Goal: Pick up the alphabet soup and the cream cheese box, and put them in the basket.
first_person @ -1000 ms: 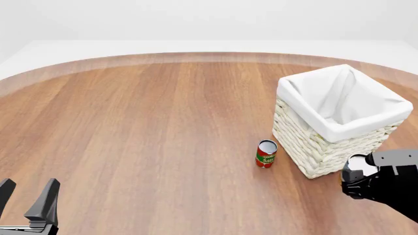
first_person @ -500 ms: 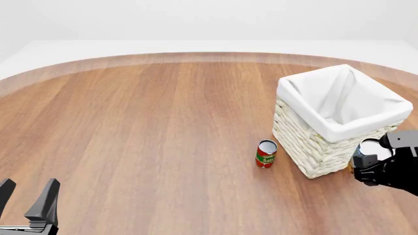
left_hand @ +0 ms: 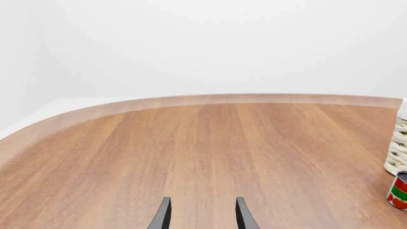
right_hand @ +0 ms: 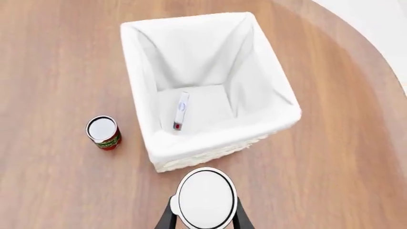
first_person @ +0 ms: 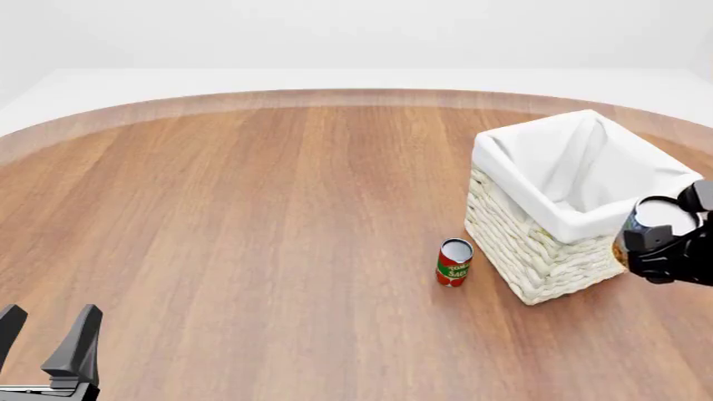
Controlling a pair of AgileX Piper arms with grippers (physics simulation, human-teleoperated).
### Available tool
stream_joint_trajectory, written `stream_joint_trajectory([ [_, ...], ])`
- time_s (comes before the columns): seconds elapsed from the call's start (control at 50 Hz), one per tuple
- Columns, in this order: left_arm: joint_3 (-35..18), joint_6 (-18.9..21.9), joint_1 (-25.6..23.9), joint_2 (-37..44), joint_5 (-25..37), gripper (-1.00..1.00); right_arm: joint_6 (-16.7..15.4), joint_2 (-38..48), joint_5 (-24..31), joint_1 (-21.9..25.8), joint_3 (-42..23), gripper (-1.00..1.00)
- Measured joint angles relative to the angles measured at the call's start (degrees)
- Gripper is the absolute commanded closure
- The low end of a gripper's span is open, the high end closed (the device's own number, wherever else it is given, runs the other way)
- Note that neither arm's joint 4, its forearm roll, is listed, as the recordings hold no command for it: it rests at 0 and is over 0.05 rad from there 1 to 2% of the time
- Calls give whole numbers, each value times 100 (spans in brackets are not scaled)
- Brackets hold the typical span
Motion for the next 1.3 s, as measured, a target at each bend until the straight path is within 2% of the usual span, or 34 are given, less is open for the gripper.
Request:
stream_joint_trajectory([
  [0.5,0,0,0,0,0,-100,1,290,349,87,-1210,100],
  [0.74,0,0,0,0,0,-100,10,267,577,152,-1551,100],
  [1.1,0,0,0,0,0,-100,44,813,323,287,-1795,100],
  [1.3,0,0,0,0,0,-100,62,1453,-83,354,-1968,100],
])
